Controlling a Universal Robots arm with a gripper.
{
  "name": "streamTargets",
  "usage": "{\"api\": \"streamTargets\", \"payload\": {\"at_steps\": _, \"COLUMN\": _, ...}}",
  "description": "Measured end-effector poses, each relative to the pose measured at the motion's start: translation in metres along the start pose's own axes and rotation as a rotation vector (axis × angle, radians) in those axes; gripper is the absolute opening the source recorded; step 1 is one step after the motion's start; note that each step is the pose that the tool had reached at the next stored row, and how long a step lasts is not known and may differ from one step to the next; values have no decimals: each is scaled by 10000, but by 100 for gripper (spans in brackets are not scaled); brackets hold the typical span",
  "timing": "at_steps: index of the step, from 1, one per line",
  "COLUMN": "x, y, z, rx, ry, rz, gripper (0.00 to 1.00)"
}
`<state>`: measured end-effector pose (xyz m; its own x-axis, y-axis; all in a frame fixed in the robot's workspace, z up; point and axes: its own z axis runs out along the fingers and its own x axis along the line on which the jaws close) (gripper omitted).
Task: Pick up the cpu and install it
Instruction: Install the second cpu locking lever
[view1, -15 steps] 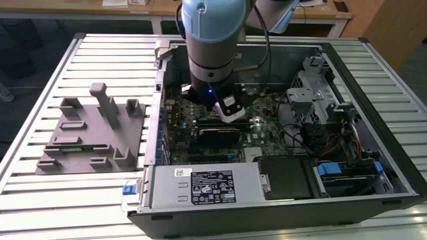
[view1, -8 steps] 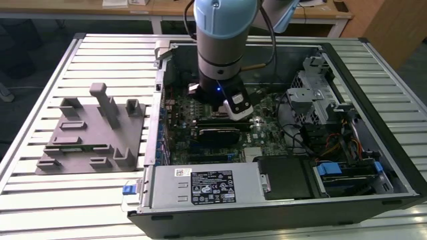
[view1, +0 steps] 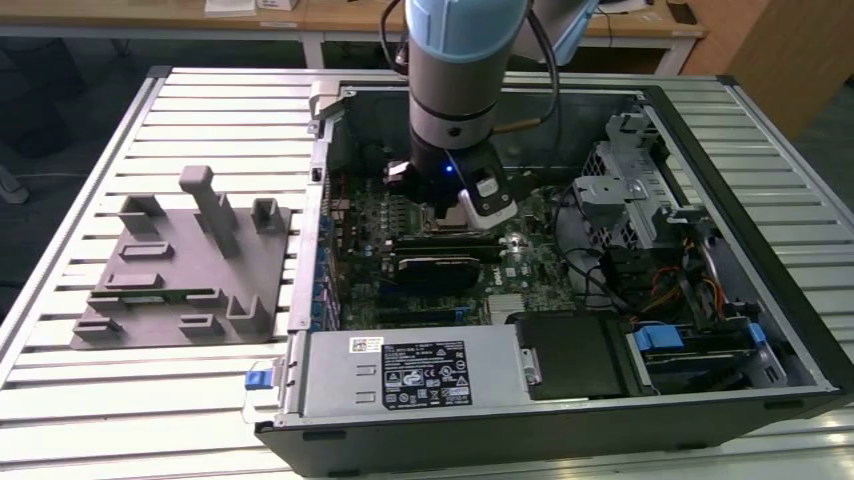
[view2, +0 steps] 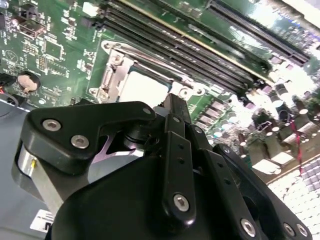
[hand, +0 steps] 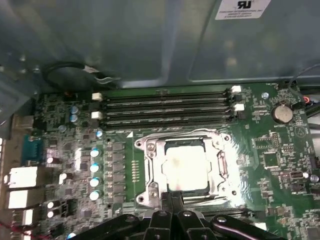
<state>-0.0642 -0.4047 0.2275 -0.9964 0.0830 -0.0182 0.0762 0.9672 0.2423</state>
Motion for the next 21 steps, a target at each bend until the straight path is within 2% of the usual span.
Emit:
{"api": "streamTargets", "payload": {"at_steps": 9, "x": -113, "y": 158, "z": 47, "rx": 276, "ry": -22, "rz": -11, "gripper": 11}}
{"api": "streamTargets", "payload": {"at_steps": 14, "x": -181, "y": 259, "z": 81, "rx": 355, "ry": -28, "rz": -13, "gripper": 11}}
{"api": "streamTargets", "payload": {"at_steps": 21, "x": -186, "y": 262, "z": 82, "rx": 376, "ry": -29, "rz": -15, "gripper": 11}}
